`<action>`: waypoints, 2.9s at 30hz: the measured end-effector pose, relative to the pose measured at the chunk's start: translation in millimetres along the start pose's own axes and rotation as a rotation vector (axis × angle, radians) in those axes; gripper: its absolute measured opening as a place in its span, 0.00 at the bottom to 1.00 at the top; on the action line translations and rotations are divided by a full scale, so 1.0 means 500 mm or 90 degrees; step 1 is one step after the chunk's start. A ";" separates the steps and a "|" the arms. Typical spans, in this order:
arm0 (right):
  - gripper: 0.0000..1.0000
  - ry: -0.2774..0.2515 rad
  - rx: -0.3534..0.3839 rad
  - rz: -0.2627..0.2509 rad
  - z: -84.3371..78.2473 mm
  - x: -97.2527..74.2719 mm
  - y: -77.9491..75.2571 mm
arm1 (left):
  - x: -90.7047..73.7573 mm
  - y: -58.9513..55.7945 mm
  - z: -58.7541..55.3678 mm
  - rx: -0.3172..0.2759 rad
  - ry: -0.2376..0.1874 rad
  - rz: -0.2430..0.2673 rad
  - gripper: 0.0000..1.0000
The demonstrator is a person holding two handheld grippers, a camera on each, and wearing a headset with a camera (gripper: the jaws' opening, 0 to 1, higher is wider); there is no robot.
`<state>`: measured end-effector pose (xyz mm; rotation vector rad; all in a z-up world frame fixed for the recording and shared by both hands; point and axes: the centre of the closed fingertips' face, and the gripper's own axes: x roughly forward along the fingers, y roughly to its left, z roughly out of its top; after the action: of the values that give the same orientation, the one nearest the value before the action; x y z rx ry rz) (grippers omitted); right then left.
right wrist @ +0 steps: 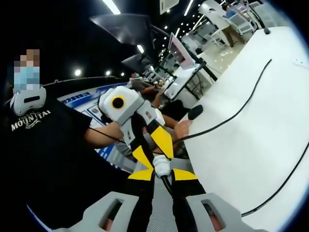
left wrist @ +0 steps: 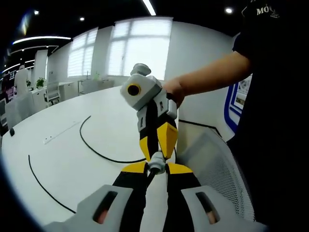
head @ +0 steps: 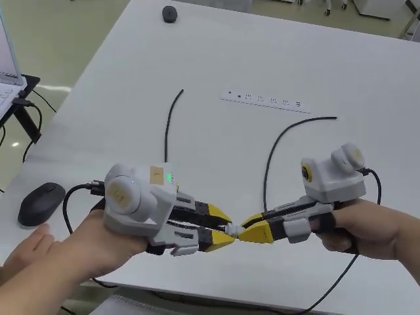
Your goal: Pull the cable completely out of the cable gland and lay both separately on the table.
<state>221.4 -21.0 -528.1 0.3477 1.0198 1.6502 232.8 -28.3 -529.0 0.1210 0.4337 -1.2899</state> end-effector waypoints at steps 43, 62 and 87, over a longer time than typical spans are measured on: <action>0.06 0.228 -0.763 -0.371 0.017 0.013 0.008 | -0.032 0.005 0.015 -0.217 -0.066 -0.040 0.15; 0.20 0.039 -0.377 -0.287 0.029 -0.016 0.030 | -0.020 -0.006 0.007 -0.095 -0.023 -0.023 0.15; 0.19 0.003 0.195 0.065 -0.011 -0.005 0.029 | -0.011 -0.032 0.020 0.043 0.006 -0.014 0.15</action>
<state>209.4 -25.9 -519.6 0.6068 1.2796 1.5853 218.7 -31.1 -515.5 0.1788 0.4007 -1.3271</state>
